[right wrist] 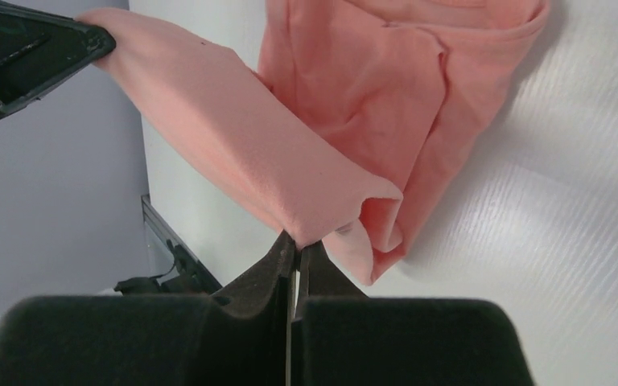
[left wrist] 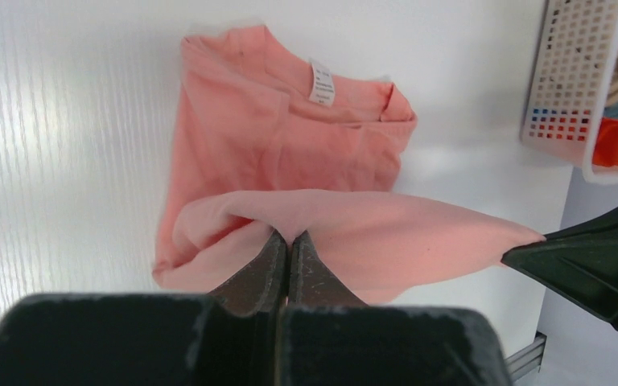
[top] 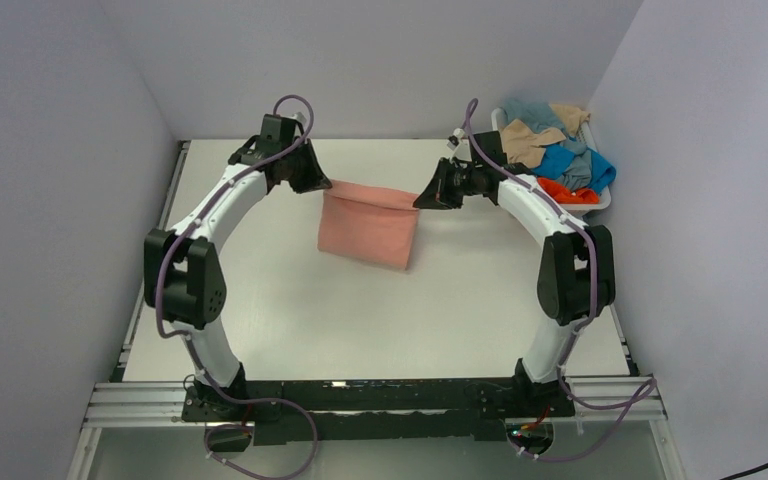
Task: Fold and stack the t-shirts
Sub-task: Fold the long partially folded tshirt into a neat square
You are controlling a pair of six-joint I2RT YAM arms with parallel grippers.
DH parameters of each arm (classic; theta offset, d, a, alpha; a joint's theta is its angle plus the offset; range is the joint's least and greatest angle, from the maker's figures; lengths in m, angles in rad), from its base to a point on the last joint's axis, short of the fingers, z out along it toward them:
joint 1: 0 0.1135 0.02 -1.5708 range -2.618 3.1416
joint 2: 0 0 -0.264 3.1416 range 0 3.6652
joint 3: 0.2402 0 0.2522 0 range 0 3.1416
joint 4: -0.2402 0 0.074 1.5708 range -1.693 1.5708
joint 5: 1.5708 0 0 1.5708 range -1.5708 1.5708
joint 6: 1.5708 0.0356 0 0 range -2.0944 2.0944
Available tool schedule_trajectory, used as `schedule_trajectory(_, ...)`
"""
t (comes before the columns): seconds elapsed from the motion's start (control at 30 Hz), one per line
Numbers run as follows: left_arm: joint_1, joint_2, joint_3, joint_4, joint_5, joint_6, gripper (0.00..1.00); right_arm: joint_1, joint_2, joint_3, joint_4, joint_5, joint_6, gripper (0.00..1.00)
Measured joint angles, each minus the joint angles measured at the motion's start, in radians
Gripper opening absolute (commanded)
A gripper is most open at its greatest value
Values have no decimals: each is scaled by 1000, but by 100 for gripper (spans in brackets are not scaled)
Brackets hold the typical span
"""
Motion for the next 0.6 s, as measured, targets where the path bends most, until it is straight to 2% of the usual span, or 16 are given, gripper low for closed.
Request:
schedule_trajectory(0.3,2,188,93,3,-18,23,0,-34,196,100,35,-23,0,0)
schedule_trajectory(0.33,3,210,105,2,-18,23,0,-37,231,122,39,-22,0,4)
schedule_trajectory(0.37,3,225,115,3,-18,23,6,-40,253,133,47,-21,0,10)
schedule_trajectory(0.4,4,245,131,2,-18,22,19,-43,278,145,56,-21,0,16)
schedule_trajectory(0.43,5,265,151,0,-18,21,37,-46,298,154,61,-21,1,27)
schedule_trajectory(0.47,5,287,178,-6,-18,21,50,-50,327,178,58,-23,-2,46)
schedule_trajectory(0.5,5,306,203,-10,-21,29,67,-53,358,211,51,-22,-7,80)
schedule_trajectory(0.53,7,326,235,-21,-26,28,91,-58,384,246,43,-19,-9,97)
schedule_trajectory(0.57,11,347,272,-27,-31,22,98,-65,426,312,18,-15,-31,99)
schedule_trajectory(0.6,14,356,290,-29,-35,32,99,-71,452,352,12,-9,-41,100)
